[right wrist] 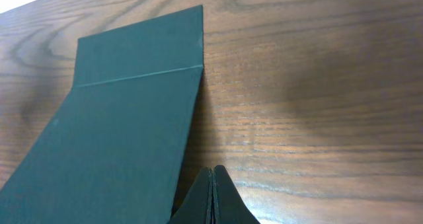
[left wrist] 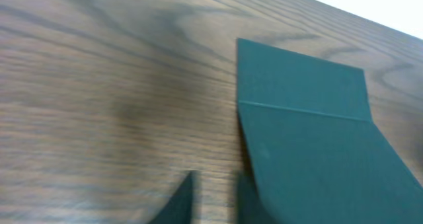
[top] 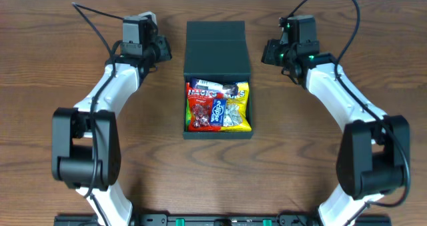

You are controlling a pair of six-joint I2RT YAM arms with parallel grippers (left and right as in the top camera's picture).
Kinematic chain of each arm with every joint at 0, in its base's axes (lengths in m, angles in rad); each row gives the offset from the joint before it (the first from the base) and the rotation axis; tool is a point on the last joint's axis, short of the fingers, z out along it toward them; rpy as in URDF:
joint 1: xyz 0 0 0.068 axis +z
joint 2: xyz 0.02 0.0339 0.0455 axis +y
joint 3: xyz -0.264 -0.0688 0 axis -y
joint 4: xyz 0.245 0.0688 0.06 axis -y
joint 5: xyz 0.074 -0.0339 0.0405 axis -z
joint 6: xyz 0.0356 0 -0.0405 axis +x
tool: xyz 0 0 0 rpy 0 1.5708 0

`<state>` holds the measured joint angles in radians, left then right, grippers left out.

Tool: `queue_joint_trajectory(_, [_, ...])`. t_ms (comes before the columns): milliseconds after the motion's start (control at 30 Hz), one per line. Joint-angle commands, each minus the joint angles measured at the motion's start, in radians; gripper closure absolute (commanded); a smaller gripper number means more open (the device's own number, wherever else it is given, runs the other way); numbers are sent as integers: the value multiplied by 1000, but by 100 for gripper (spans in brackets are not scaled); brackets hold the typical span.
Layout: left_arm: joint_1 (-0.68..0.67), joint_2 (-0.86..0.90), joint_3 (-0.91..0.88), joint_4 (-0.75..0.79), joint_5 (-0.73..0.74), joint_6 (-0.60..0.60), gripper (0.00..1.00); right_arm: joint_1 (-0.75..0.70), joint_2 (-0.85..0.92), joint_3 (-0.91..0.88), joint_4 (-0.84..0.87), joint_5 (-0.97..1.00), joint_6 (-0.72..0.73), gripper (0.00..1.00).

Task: Pack container
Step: 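Raise the left gripper and bring both grippers to the lid edges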

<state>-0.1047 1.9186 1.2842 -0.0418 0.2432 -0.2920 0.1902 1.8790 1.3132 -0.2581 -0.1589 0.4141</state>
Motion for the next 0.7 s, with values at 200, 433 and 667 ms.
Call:
queue_joint_trajectory(200, [6,150,159,2,110,-119,94,-29,137,2,93,-93,122,99])
queue_joint_trajectory(433, [6,298,311,-178,219,-139,94,-35,200,2,112,-149,136,99])
queue_joint_trajectory(667, [6,445,495,-354,234,-162,95,-48,267,2,178,-236,203,98])
